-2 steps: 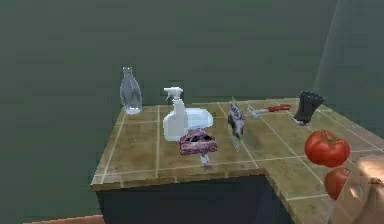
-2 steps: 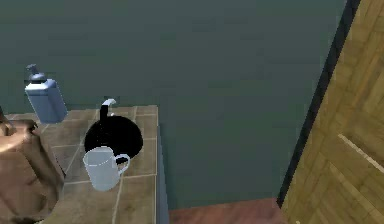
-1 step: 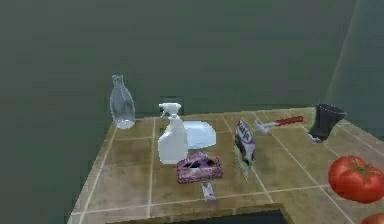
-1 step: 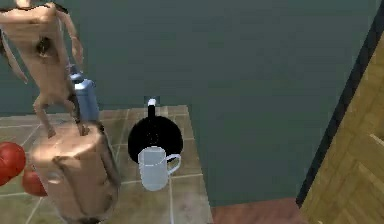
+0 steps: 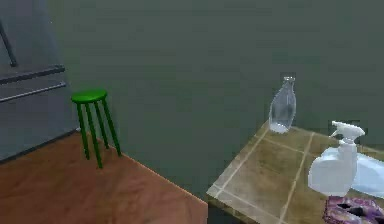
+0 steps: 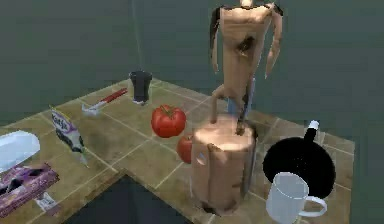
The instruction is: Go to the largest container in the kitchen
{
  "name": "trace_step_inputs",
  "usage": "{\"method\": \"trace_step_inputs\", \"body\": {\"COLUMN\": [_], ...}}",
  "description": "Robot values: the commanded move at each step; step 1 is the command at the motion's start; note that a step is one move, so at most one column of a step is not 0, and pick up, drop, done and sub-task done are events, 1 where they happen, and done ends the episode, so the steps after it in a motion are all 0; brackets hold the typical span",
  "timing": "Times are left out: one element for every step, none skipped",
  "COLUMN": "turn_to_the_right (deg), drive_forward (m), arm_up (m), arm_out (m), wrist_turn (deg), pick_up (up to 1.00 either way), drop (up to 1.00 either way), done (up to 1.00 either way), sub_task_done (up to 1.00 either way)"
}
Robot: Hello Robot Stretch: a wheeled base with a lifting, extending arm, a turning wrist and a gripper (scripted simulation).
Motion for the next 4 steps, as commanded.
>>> {"method": "trace_step_inputs", "body": {"turn_to_the_right": [-45.0,-12.0,0.0,0.0], "drive_forward": [0.00,0.00,1.00,1.00], "arm_up": [0.00,0.00,0.00,0.00], "arm_out": [0.00,0.00,0.00,0.00], "wrist_turn": [0.0,0.0,0.0,0.0], "pick_up": [0.00,0.00,0.00,0.00], "drop": [0.00,0.00,0.00,0.00], "done": [0.00,0.00,0.00,0.00], "sub_task_done": [0.00,0.00,0.00,0.00]}}
